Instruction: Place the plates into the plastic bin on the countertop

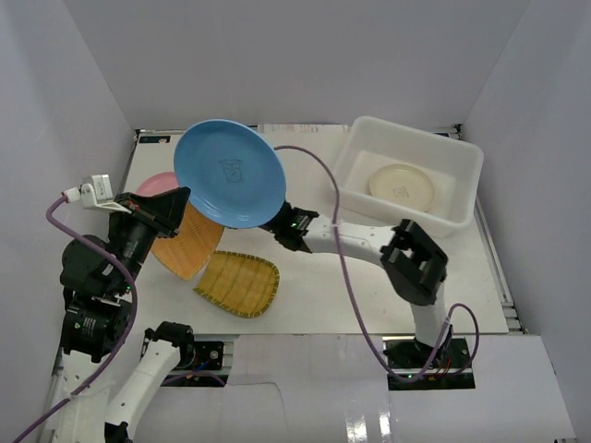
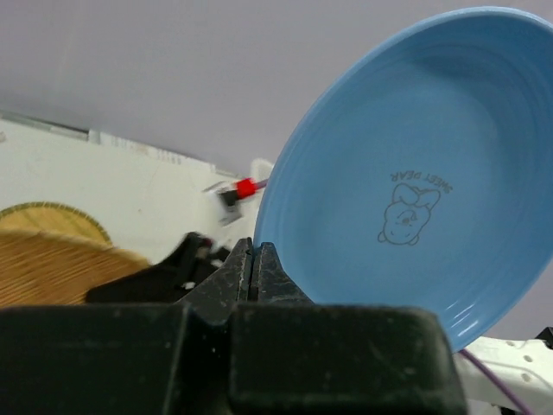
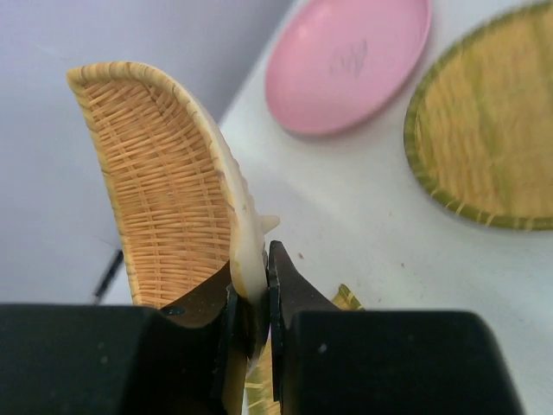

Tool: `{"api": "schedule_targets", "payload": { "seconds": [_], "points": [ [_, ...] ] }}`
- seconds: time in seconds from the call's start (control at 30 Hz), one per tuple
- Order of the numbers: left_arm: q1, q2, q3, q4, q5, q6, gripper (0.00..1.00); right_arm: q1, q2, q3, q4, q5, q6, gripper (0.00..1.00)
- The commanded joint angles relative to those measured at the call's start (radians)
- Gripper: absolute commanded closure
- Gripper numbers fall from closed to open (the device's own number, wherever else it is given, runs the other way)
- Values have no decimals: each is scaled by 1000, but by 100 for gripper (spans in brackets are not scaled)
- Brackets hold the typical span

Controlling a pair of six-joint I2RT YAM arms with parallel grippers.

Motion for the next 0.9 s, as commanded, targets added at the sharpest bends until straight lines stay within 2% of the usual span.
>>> {"api": "schedule_targets", "payload": {
  "seconds": [0.0, 0.1, 0.13, 0.2, 0.27, 0.3, 0.4, 0.47, 0.6, 0.67, 0.87],
  "points": [
    [-2, 18, 32, 58, 64, -52, 100, -91, -305, -131, 191, 47, -60, 92],
    [-2, 34, -5, 103, 103, -89, 100, -229, -517, -336, 184, 43, -73, 92],
    [-2, 41, -26, 110, 112, -98, 100, -314, -569, -382, 168, 50, -81, 92],
    [-2, 75, -52, 156, 143, -115, 100, -416, -705, -490, 99, 55, -109, 92],
    [-2, 103, -94, 198, 152, -137, 100, -575, -806, -542, 14, 56, -153, 92],
    [-2, 139, -100, 207, 169, -145, 100, -626, -828, -562, -17, 46, -172, 92],
    [-2, 201, -132, 271, 198, -175, 100, -891, -867, -620, -79, 17, -201, 92],
    [-5, 233, -144, 316, 209, -200, 100, -976, -843, -665, -80, -29, -189, 92],
    [-41, 316, -131, 347, 204, -209, 100, -1059, -746, -670, -79, -84, -198, 92],
    [-64, 348, -120, 348, 166, -192, 100, -1061, -692, -662, -79, -95, -207, 92],
    [-212, 454, -63, 360, 45, -154, 100, -1030, -559, -627, -86, -313, -189, 92]
  ]
}}
